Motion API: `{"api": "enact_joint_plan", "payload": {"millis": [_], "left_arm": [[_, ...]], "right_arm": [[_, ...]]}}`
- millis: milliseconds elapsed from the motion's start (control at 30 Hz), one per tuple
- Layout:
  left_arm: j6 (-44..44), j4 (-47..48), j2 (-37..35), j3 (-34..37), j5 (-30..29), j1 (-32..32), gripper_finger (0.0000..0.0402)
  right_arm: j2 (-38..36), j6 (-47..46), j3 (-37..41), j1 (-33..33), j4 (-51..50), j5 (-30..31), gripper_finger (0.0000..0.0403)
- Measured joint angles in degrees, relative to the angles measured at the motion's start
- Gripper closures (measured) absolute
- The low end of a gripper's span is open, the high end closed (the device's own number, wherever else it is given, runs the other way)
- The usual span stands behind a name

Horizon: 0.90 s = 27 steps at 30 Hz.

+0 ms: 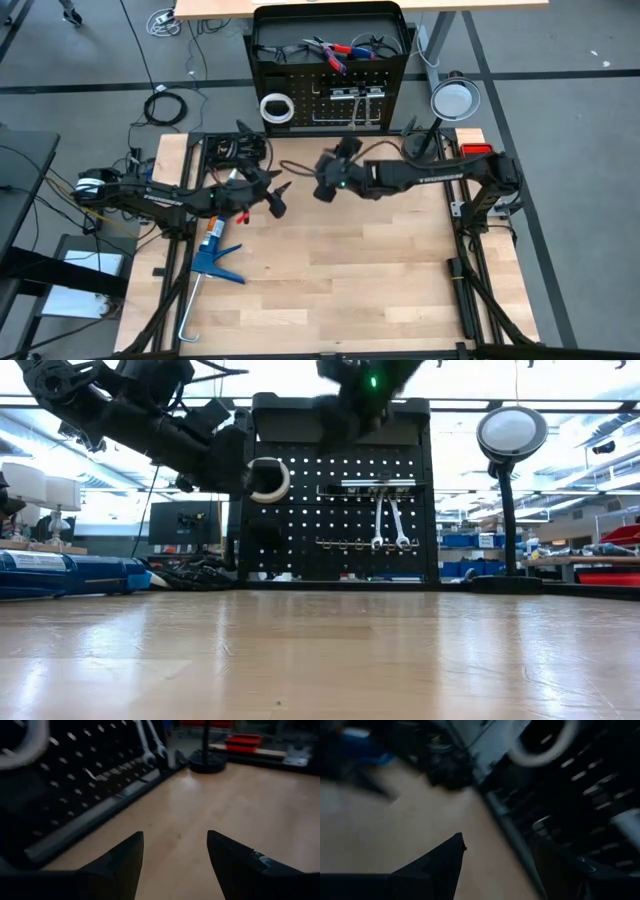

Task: Hang tools onto peg board
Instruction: Remove the blue-orange pliers from the black peg board

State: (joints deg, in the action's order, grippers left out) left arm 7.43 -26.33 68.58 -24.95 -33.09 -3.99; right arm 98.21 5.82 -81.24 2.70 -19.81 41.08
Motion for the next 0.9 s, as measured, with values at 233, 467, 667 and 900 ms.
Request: {"api": "enact_joint_plan", "payload": {"millis": [233,467,667,900], "left_arm": [[3.0,2.5,0.0,0.0,2.4,0.0,0.0178],[7.0,4.7,0.0,0.0,4.5,0.0,0.0178],[8.2,5.2,0.0,0.0,5.5,0.0,0.0178],[8.3,5.2,0.2,0.0,5.5,0.0,0.0178]], "right_arm": [[0.0,20.5,-10.7,1.6,-1.3,10.1,0.0163],[0.0,39.1,-17.5,4.7,0.4,10.1,0.0163],[-0.4,56.9,-19.6,6.6,8.9,10.2,0.0163],[-3.2,65.1,-21.6,9.5,12.2,4.4,0.0163]]}}
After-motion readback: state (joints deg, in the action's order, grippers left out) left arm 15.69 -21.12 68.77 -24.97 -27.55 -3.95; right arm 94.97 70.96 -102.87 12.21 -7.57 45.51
